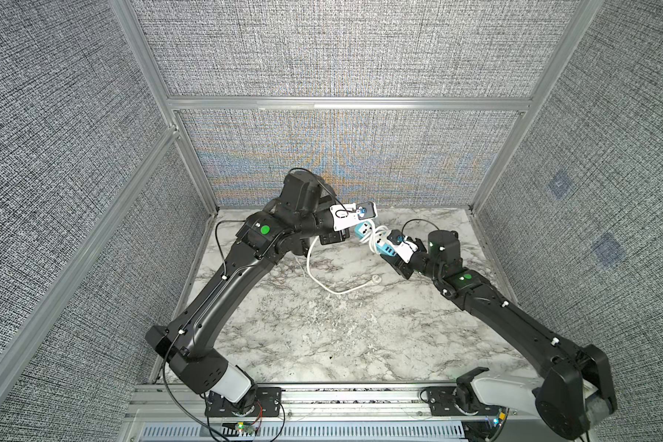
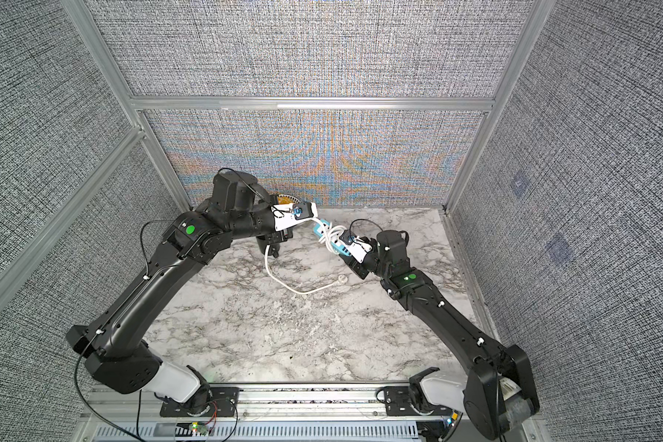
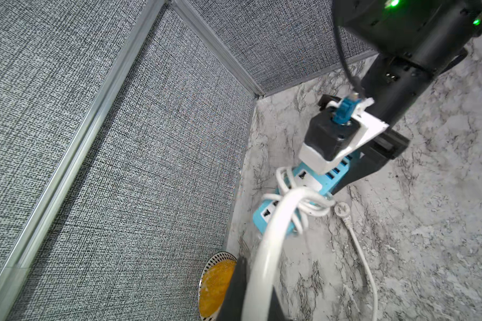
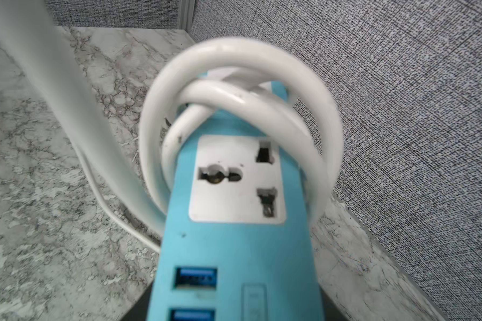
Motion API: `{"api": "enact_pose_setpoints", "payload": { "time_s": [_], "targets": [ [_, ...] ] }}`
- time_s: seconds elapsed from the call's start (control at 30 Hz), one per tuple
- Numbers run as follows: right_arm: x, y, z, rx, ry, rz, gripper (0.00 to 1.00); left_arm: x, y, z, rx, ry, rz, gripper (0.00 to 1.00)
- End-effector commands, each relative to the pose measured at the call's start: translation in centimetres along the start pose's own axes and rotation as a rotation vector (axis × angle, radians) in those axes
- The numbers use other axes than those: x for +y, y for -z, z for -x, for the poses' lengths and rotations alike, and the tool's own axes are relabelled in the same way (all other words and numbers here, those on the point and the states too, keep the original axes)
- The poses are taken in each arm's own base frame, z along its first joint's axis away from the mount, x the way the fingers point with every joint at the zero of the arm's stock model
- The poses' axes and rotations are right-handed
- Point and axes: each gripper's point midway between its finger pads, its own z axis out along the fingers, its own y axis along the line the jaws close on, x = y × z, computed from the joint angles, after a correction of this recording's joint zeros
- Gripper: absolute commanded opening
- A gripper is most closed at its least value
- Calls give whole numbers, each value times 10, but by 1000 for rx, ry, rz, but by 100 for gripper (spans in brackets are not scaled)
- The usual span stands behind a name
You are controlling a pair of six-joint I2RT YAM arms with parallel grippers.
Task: Wrap the cord around the power strip
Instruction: Wrap the power cord around the power strip.
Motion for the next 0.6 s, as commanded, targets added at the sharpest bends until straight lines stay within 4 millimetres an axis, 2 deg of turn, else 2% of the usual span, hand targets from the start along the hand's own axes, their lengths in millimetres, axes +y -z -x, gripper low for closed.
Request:
{"api": "enact_pose_setpoints", "payload": {
  "time_s": [0.0,0.17,0.23,0.33,0.47,0.57],
  "targets": [
    [24,6,8,-63,84,104,0,16,-5,9,-26,-100,60,0],
    [51,24,23,-171,144,230,0,32,-27,-3,60,-157,38,0],
    [66,36,33,-250,177,297,0,32,-37,-4,41,-148,4,0],
    [86,52,39,-345,195,368,0,30,-58,-6,12,-124,-43,0],
    [91,70,54,-444,215,370,0,33,-81,-10,-88,5,-108,0],
    [85,79,66,-495,208,325,0,25,-97,-20,-121,99,-178,0]
  ]
}}
